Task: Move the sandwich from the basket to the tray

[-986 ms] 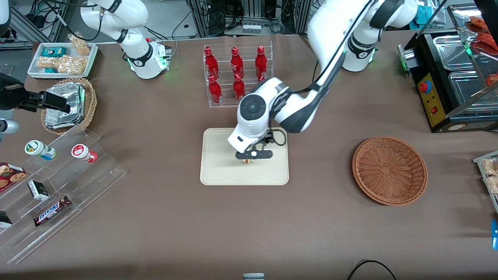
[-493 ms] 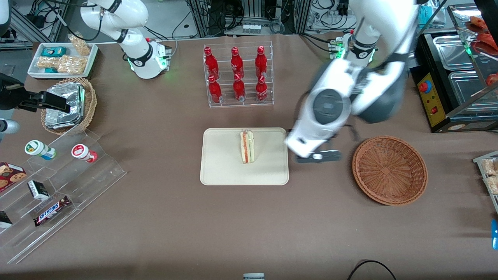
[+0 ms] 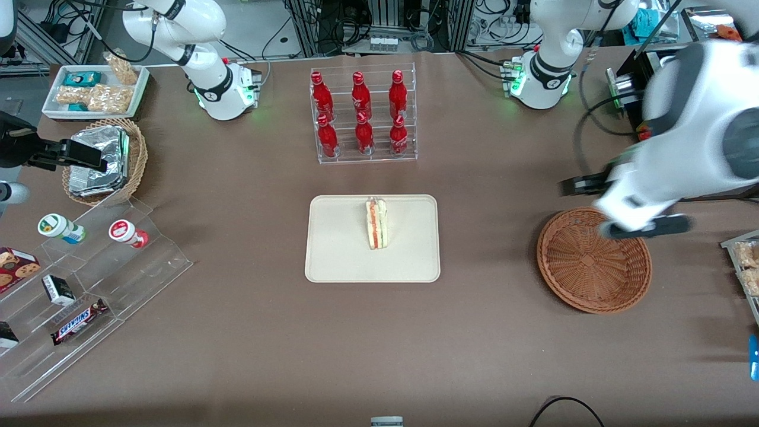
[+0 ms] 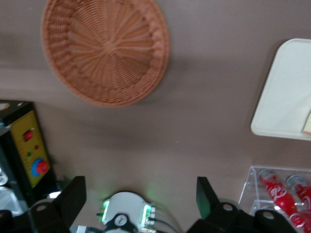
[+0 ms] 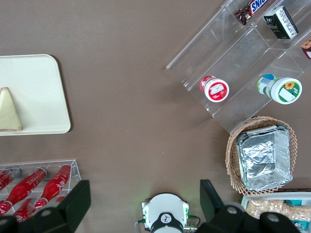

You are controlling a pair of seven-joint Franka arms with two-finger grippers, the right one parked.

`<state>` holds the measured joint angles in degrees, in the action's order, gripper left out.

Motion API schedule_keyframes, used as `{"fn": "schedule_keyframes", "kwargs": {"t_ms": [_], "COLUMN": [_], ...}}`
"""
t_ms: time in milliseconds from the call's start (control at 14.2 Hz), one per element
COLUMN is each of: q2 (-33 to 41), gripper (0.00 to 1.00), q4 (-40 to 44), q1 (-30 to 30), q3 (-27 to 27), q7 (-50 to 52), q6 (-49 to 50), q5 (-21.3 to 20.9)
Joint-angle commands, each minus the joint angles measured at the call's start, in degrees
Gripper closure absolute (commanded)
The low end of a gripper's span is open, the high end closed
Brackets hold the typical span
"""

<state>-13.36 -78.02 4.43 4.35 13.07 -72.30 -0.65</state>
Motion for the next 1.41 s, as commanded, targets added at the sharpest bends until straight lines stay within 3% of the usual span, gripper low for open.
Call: {"fn": "schedule_keyframes", "kwargs": {"t_ms": [0, 352, 1127, 1338], "q2": [4.21, 6.33, 6.41, 11.67], "gripper": [0.00, 0.00, 0.00, 0.00], "q4": [-1.70, -1.35, -1.25, -8.43], "q1": [-4.41, -5.31, -4.78, -8.54], "q3": [0.84, 0.66, 1.01, 3.99], "q7": [-6.10, -6.83, -2.45, -2.17], "q6": [2.94, 7.16, 6.46, 1.57], "q5": [-0.93, -0.15, -0.14, 0.03]}}
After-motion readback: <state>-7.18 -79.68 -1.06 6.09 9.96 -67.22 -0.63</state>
